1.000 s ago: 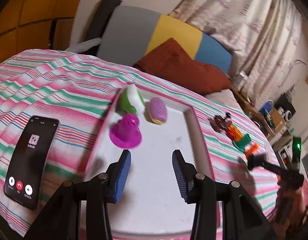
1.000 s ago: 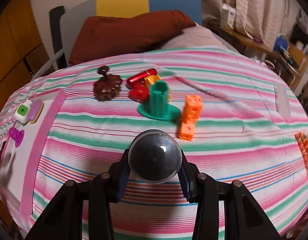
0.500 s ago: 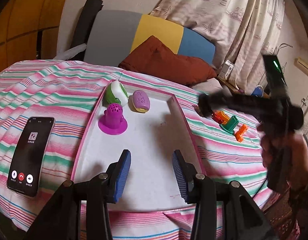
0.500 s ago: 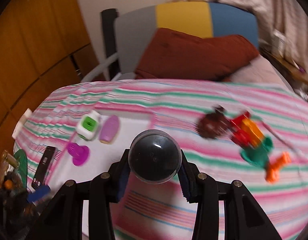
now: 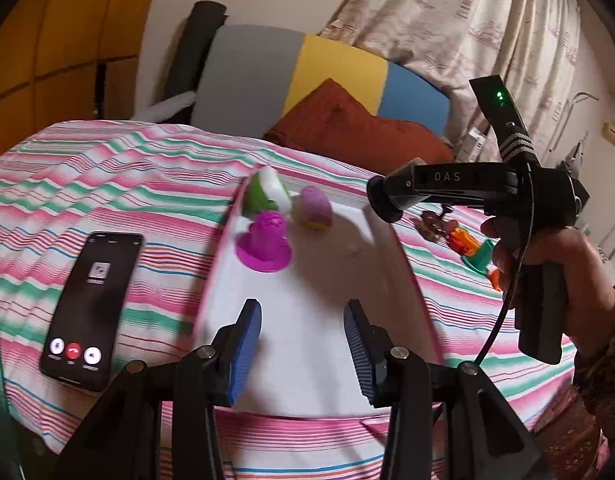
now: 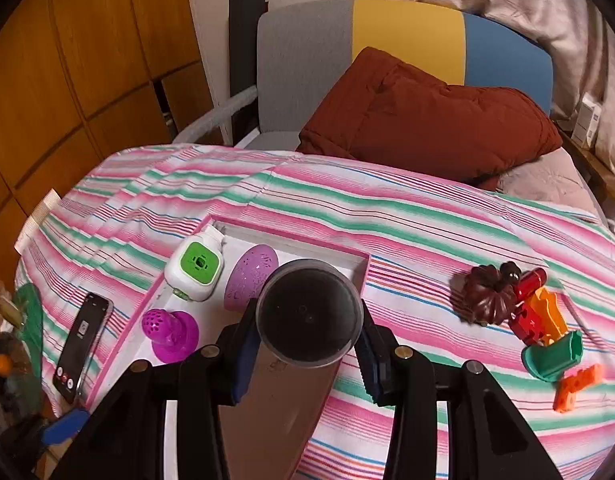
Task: Organize rigid objects
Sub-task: 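Carry the grey cylinder into the tray beside the purple egg and open the right gripper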
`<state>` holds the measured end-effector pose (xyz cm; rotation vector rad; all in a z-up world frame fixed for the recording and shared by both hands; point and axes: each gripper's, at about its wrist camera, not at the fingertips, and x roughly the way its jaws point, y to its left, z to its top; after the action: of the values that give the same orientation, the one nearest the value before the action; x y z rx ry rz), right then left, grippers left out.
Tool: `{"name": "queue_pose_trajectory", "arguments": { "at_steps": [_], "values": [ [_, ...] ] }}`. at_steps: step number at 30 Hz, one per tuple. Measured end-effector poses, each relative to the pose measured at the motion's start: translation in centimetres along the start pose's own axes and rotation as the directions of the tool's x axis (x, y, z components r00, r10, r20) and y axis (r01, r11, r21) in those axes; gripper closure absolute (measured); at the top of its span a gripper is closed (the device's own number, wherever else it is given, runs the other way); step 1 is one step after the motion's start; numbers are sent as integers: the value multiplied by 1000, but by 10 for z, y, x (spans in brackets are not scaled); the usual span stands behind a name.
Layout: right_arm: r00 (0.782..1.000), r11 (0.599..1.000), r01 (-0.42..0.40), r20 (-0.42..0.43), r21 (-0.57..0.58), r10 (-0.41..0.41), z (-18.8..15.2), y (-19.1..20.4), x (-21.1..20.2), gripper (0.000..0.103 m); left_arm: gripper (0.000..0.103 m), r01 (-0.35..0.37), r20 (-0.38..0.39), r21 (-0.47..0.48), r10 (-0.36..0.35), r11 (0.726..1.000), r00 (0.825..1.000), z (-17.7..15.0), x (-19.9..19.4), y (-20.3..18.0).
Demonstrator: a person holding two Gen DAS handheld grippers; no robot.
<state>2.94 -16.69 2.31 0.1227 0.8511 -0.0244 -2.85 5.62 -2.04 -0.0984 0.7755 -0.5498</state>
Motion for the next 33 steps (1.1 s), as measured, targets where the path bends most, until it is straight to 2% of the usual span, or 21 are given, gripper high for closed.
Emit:
{"name": "queue_pose_trajectory", "arguments": {
  "at_steps": [7, 10, 16, 19, 22, 25, 27, 33],
  "values": [
    [998, 998, 38, -49, -51, -40, 11, 11, 27, 59, 60, -18, -5, -17, 18, 1000, 1000, -1, -2, 9],
    [997, 997, 29, -69, -66, -33, 16, 14, 40, 59, 60, -26, 1, -16, 26, 1000, 1000, -1, -5, 12],
    [990, 993, 73, -114, -88, -83, 20, 14, 66, 59, 60, -38, -1, -28, 38, 999, 999, -2, -8, 17],
    [989, 995, 65, -129, -79, -75, 19, 9, 76, 57, 60, -44, -12, -24, 43, 999, 999, -3, -6, 17],
    [991, 997, 59, -116, -45, -64, 17, 4, 71, 49, 60, -42, -10, -21, 42, 999, 999, -4, -7, 16],
    [998, 1000, 7, -62, -3, -7, 13, -1, 53, 43, 60, -42, -5, -20, 41, 999, 999, -4, -7, 15],
    [999, 1000, -1, -34, 13, 1, 10, -3, 42, 42, 60, -38, -13, -24, 37, 999, 999, -4, -6, 13],
    [999, 999, -22, -23, 36, 23, -4, -5, 23, 41, 60, -20, -40, -10, 20, 1000, 999, -8, -1, 4]
  ]
}}
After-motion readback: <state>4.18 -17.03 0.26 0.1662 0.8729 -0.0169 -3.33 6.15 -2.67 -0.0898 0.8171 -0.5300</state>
